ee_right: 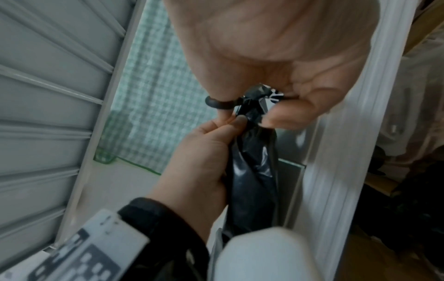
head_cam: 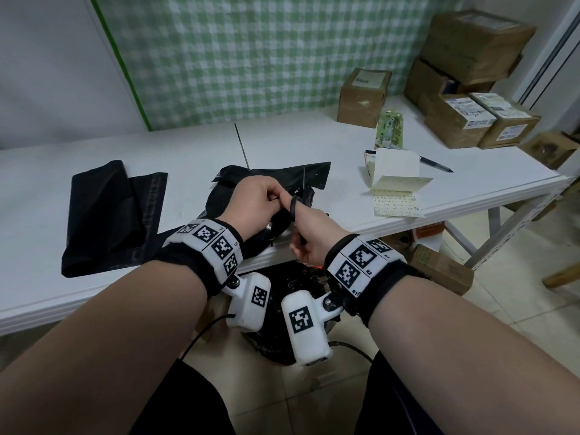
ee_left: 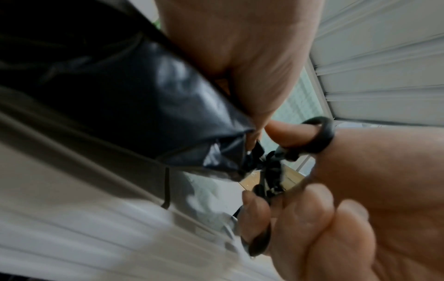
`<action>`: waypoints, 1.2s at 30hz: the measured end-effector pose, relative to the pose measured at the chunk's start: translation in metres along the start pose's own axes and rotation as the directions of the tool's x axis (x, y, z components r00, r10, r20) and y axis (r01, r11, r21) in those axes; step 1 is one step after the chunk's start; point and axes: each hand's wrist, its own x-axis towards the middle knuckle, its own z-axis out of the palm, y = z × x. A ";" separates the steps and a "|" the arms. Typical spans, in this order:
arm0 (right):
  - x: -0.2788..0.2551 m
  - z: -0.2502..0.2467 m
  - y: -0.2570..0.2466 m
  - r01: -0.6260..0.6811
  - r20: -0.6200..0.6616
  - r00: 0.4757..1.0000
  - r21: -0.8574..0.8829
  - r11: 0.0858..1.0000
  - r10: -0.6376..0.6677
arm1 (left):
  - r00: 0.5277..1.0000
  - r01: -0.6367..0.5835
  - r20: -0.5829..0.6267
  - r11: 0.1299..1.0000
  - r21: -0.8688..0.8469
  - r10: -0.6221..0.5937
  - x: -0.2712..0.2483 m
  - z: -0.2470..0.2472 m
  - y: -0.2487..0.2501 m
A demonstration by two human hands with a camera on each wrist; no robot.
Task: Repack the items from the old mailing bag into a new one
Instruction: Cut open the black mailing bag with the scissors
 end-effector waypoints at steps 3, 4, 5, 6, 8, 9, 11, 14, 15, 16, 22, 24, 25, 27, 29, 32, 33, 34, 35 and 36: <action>0.008 -0.004 0.003 0.049 -0.054 0.997 -0.080 0.996 -0.053 | 0.999 0.030 -0.016 1.000 -0.001 -0.030 0.002 0.000 -0.001; 0.010 -0.005 0.003 0.056 -0.068 0.996 -0.115 0.992 -0.065 | 0.999 0.034 -0.021 0.999 0.004 -0.034 0.003 0.000 -0.002; 0.012 -0.007 0.002 0.068 -0.077 0.994 -0.141 0.988 -0.080 | 0.999 0.035 -0.022 0.999 0.012 -0.035 0.003 0.001 -0.003; 0.015 -0.009 0.002 0.080 -0.083 0.992 -0.158 0.984 -0.094 | 0.999 0.036 -0.017 0.999 0.020 -0.036 0.003 0.001 -0.005; 0.018 -0.013 0.000 0.090 -0.091 0.990 -0.184 0.979 -0.108 | 0.999 0.050 0.010 0.998 0.033 -0.050 0.003 0.003 -0.007; 0.019 -0.016 0.000 0.095 -0.090 0.989 -0.195 0.976 -0.114 | 0.998 0.056 0.024 0.997 0.045 -0.057 0.003 0.004 -0.007; 0.021 -0.018 -0.001 0.100 -0.060 0.992 -0.204 0.974 -0.115 | 0.997 0.061 0.047 0.993 0.097 -0.066 0.004 0.005 -0.008; 0.022 -0.023 -0.003 0.009 0.065 0.998 -0.200 0.980 0.004 | 0.993 0.080 0.077 0.981 0.179 -0.095 0.005 0.008 -0.010; 0.022 -0.025 -0.003 -0.047 0.107 0.992 -0.209 0.977 0.071 | 0.990 0.093 0.084 0.976 0.195 -0.111 0.006 0.009 -0.011; 0.022 -0.028 -0.004 -0.093 0.141 0.982 -0.237 0.967 0.129 | 0.988 0.109 0.088 0.971 0.212 -0.130 0.008 0.010 -0.012; 0.020 -0.053 -0.016 -0.054 0.289 0.935 -0.461 0.886 0.207 | 0.967 0.202 0.086 0.930 0.306 -0.239 0.019 0.009 -0.016; 0.018 -0.059 -0.021 0.032 0.303 0.946 -0.439 0.898 0.115 | 0.962 0.222 0.084 0.925 0.309 -0.259 0.022 0.008 -0.020; 0.019 -0.061 -0.023 0.073 0.279 0.959 -0.415 0.907 0.051 | 0.961 0.226 0.084 0.923 0.311 -0.263 0.023 0.008 -0.021; 0.022 -0.067 -0.027 0.125 0.143 0.987 -0.364 0.923 -0.077 | 0.960 0.228 0.086 0.921 0.317 -0.267 0.024 0.008 -0.022; 0.027 -0.073 -0.030 0.154 -0.022 0.984 -0.374 0.914 -0.175 | 0.957 0.237 0.089 0.919 0.316 -0.278 0.024 0.009 -0.023; 0.035 -0.081 -0.033 0.118 -0.171 0.950 -0.579 0.807 -0.262 | 0.952 0.245 0.094 0.911 0.331 -0.290 0.025 0.010 -0.027; 0.037 -0.082 -0.034 0.072 -0.203 0.939 -0.676 0.734 -0.279 | 0.950 0.246 0.103 0.907 0.342 -0.296 0.026 0.010 -0.027; 0.039 -0.083 -0.035 0.024 -0.229 0.926 -0.759 0.651 -0.300 | 0.946 0.247 0.114 0.903 0.352 -0.303 0.027 0.010 -0.028; 0.043 -0.083 -0.036 -0.014 -0.247 0.914 -0.813 0.582 -0.323 | 0.942 0.247 0.127 0.899 0.362 -0.310 0.028 0.010 -0.027; 0.046 -0.083 -0.037 -0.041 -0.259 0.906 -0.840 0.541 -0.334 | 0.939 0.244 0.139 0.894 0.375 -0.315 0.030 0.010 -0.027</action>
